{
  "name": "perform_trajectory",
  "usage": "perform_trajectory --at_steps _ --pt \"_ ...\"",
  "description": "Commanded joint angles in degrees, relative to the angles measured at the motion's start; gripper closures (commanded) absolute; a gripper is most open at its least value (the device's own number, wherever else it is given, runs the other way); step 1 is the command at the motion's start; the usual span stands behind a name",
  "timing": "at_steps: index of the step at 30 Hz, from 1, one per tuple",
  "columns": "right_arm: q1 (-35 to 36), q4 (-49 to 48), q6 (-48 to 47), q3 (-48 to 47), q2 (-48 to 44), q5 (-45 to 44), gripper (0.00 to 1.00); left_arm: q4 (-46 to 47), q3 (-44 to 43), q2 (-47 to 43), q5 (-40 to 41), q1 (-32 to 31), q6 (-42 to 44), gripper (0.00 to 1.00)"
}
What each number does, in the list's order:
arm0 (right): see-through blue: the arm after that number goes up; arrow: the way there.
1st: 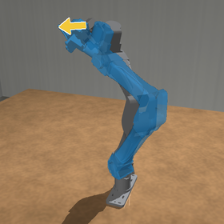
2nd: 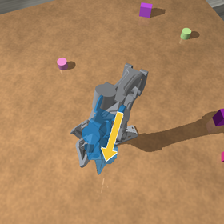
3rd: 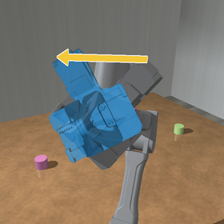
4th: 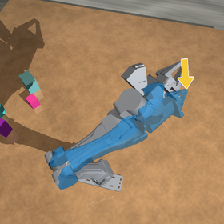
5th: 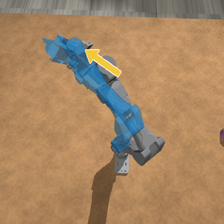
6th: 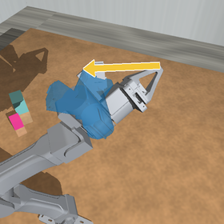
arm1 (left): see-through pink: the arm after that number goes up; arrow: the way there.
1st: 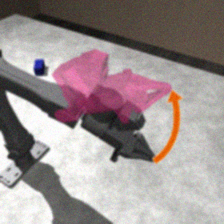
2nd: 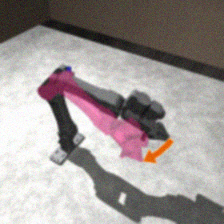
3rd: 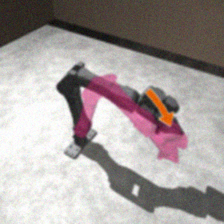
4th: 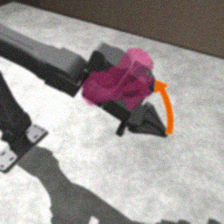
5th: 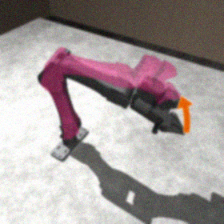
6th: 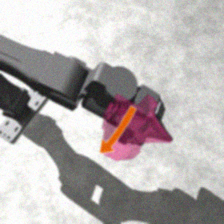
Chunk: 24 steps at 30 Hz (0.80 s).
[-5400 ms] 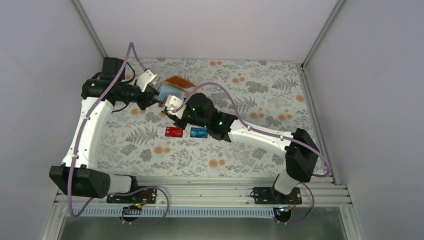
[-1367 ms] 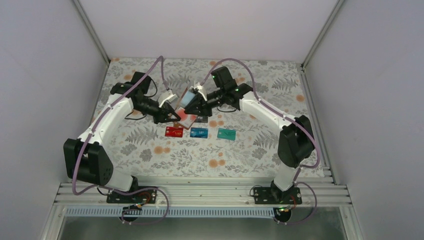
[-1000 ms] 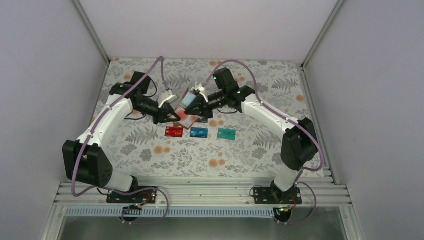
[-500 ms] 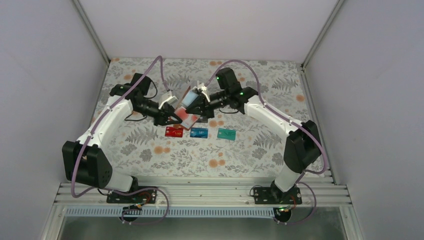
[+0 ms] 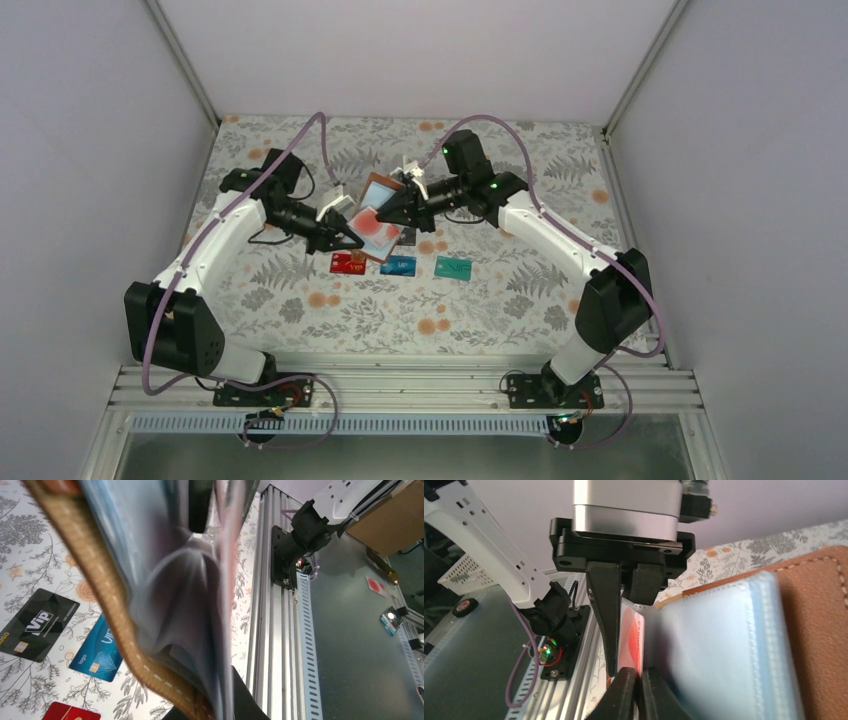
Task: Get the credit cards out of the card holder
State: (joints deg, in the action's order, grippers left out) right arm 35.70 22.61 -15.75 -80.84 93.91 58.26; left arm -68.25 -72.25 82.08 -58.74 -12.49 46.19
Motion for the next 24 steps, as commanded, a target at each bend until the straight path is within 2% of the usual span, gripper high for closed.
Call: perform_trajectory --at_steps 1,4,14,20,22,24 --pt "-0.3 1.5 -2.2 -0.9 -0.5 0.4 0.86 -0.2 -0.6 -1.9 -3.8 -0.5 2.0 0.98" --pt "-0.9 2.4 -3.5 0.3 -2.2 -0.6 0.79 -0.5 -1.0 -2.2 -3.6 -0.4 2.6 0.98" --pt "-2.3 0.2 -0.5 3.1 -1.6 -1.2 0.75 -0.1 -1.1 -2.1 -3.7 -0.5 2.8 0.98" --pt "-1.7 1.5 -1.9 2.5 -1.0 2.8 0.59 -0.2 -1.1 -2.0 -4.0 -0.5 2.7 0.97" --pt "-1.7 1.6 -2.0 2.4 -1.2 2.3 0.6 -0.1 -1.1 -2.1 -3.7 -0.4 2.8 0.98" --pt "-1.6 1.1 -1.1 2.4 -1.0 0.8 0.72 0.0 -1.1 -2.1 -3.7 -0.4 2.8 0.98"
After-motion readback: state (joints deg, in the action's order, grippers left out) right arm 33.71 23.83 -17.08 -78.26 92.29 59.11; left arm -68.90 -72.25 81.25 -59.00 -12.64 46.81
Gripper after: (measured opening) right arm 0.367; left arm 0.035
